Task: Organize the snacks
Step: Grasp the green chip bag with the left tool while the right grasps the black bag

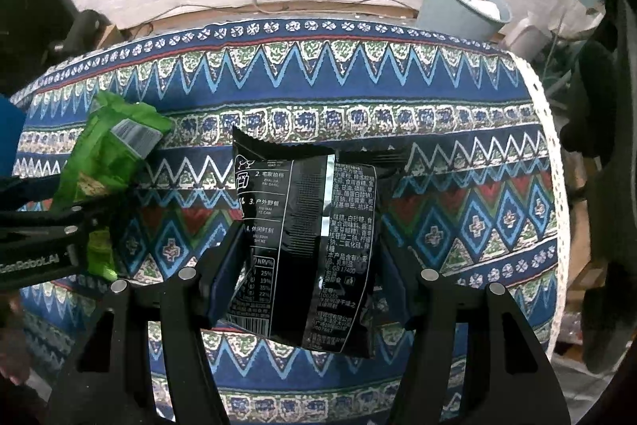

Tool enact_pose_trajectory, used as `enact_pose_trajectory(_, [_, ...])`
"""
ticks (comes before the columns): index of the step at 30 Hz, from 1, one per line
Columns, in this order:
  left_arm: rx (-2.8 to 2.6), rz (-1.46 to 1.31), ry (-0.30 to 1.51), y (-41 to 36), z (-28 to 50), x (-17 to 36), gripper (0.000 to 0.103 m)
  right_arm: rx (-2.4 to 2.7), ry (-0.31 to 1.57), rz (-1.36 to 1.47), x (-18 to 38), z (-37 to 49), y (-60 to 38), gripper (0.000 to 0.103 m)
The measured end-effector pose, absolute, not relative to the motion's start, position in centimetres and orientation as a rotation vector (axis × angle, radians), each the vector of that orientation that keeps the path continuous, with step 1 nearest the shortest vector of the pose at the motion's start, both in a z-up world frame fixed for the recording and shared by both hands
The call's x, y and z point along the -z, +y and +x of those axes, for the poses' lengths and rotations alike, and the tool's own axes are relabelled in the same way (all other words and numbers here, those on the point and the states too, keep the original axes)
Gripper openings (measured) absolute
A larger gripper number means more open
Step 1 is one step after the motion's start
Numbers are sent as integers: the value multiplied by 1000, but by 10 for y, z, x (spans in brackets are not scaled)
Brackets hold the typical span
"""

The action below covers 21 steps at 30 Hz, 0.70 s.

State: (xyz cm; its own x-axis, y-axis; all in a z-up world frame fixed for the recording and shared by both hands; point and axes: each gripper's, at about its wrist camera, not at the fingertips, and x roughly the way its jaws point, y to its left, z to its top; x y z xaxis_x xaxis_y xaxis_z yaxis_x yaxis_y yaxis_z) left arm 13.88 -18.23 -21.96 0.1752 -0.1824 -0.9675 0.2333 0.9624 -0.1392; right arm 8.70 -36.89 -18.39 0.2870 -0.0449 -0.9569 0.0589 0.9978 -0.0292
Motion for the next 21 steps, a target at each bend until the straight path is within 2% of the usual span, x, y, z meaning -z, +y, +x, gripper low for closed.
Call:
enact_pose_trajectory(4, [299,92,1341,-179,137,216,58,65,1278,13,185,88,-369,62])
enact_pose_trajectory(8, [303,146,1303,-179,130,208,49,58,1272,11,181,87,-367,62])
enact_pose_trajectory(21, [253,181,1186,-155,106,147,48,18,1196,-51,148,80,-341,62])
